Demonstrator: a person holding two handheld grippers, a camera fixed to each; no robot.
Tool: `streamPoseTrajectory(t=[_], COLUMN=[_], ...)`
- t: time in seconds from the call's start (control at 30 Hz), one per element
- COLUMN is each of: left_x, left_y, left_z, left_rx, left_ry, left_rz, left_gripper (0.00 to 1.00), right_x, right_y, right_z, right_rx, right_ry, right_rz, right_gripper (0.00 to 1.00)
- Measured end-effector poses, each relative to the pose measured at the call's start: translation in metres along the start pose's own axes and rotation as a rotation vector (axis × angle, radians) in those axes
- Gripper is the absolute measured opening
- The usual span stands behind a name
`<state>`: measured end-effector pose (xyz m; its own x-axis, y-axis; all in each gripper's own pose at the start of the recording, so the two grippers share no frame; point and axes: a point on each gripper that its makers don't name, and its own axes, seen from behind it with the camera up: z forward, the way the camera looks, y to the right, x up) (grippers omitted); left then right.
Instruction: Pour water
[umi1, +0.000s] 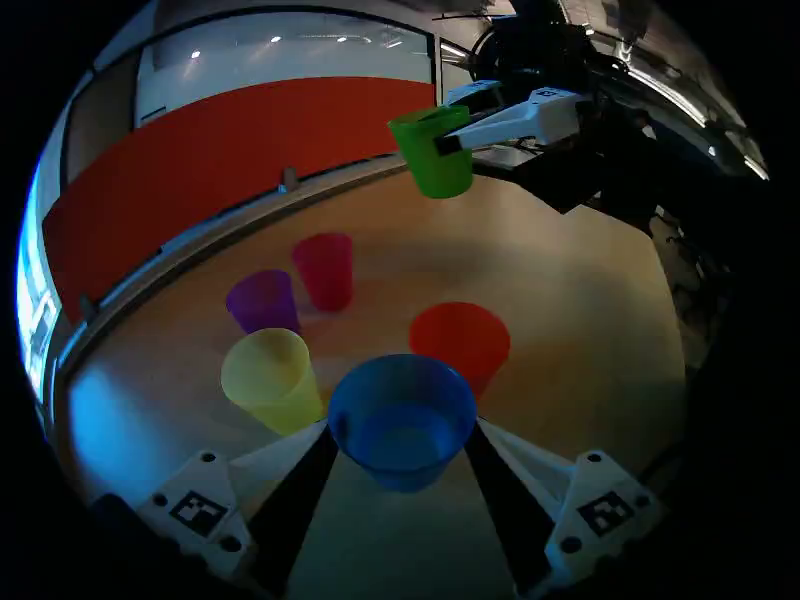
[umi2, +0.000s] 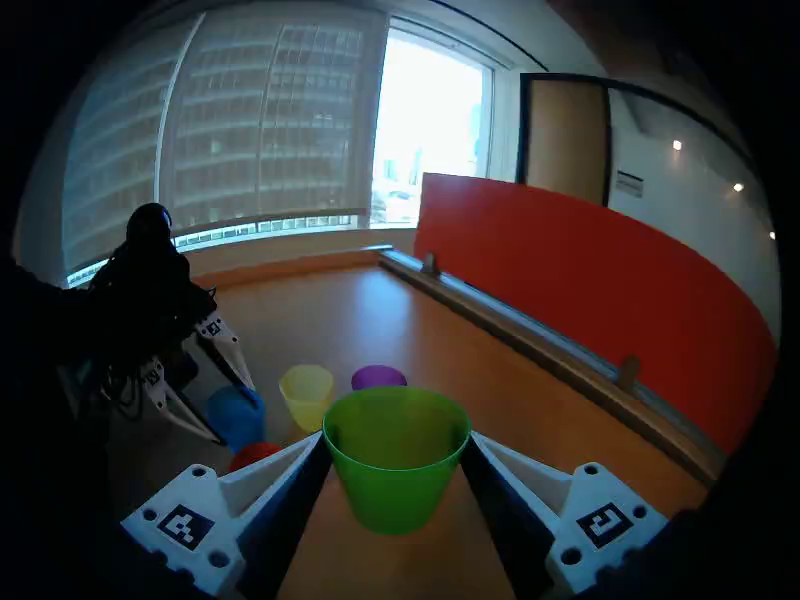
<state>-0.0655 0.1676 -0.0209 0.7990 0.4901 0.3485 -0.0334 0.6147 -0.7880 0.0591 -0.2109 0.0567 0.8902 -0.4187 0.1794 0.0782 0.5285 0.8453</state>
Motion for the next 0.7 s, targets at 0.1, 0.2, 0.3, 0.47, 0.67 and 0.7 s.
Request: streamPoseTrajectory(t=[0.1,0.2,0.3,0.47,0.67,0.7], left_x=[-0.005,-0.008,-0.010,-0.014,-0.017,-0.018], left_y=[-0.001,-0.002,-0.003,-0.004,-0.006,-0.006], left_z=[0.003,0.006,0.008,0.011,0.011,0.010], left_rx=[-0.004,-0.005,-0.005,-0.008,-0.010,-0.010], left_ry=[-0.014,-0.022,-0.024,-0.028,-0.028,-0.028], left_rz=[0.002,0.004,0.004,-0.002,-0.011,-0.012], left_gripper=[0.85,0.85,0.85,0.85,0.85,0.85], right_x=[-0.004,-0.007,-0.008,-0.010,-0.015,-0.016], right_y=[0.001,0.001,0.001,0.000,-0.001,-0.001], right_z=[0.003,0.005,0.006,0.009,0.011,0.012], right_rx=[0.002,0.004,0.005,0.007,0.009,0.010], right_ry=[-0.007,-0.012,-0.016,-0.022,-0.033,-0.036], right_rz=[0.001,0.003,0.002,0.002,0.006,0.007], right_gripper=[0.90,0.90,0.90,0.90,0.90,0.90])
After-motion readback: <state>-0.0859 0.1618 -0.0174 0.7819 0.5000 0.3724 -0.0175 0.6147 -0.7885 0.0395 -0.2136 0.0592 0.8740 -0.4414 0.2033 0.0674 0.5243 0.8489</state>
